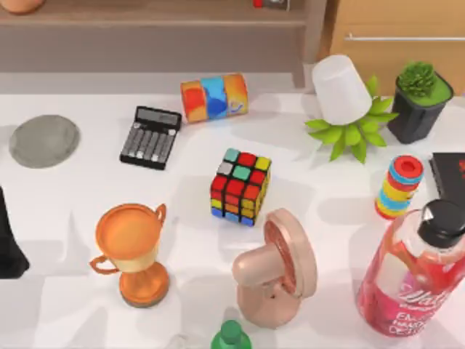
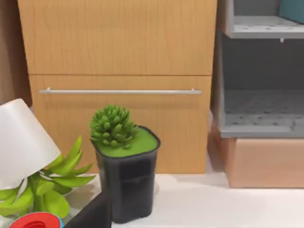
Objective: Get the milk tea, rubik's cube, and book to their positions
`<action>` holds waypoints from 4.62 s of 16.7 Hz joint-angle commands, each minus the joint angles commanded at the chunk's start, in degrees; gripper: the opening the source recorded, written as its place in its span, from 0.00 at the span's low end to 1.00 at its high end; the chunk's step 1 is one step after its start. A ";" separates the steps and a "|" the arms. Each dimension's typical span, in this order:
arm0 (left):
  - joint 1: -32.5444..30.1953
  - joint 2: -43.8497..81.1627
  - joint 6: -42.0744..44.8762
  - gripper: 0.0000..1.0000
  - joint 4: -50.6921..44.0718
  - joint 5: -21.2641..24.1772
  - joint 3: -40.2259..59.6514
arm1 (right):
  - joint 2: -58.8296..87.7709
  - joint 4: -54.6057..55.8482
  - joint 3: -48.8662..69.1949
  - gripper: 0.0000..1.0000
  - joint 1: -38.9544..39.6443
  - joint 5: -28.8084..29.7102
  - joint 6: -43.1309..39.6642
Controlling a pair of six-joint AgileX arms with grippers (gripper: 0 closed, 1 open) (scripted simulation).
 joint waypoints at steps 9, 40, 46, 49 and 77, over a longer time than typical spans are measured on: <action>0.86 17.06 -0.51 1.00 10.41 1.19 11.47 | 0.00 0.00 0.00 1.00 0.00 0.00 0.00; 2.93 112.70 0.22 1.00 45.25 5.70 67.55 | 0.00 0.00 0.00 1.00 0.00 0.00 0.00; 2.53 118.24 0.18 1.00 42.50 5.37 75.77 | 0.00 0.00 0.00 1.00 0.00 0.00 0.00; 2.53 118.24 0.18 1.00 42.50 5.37 75.77 | 0.00 0.00 0.00 1.00 0.00 0.00 0.00; 3.10 110.43 0.29 0.00 44.24 5.85 66.30 | 0.00 0.00 0.00 1.00 0.00 0.00 0.00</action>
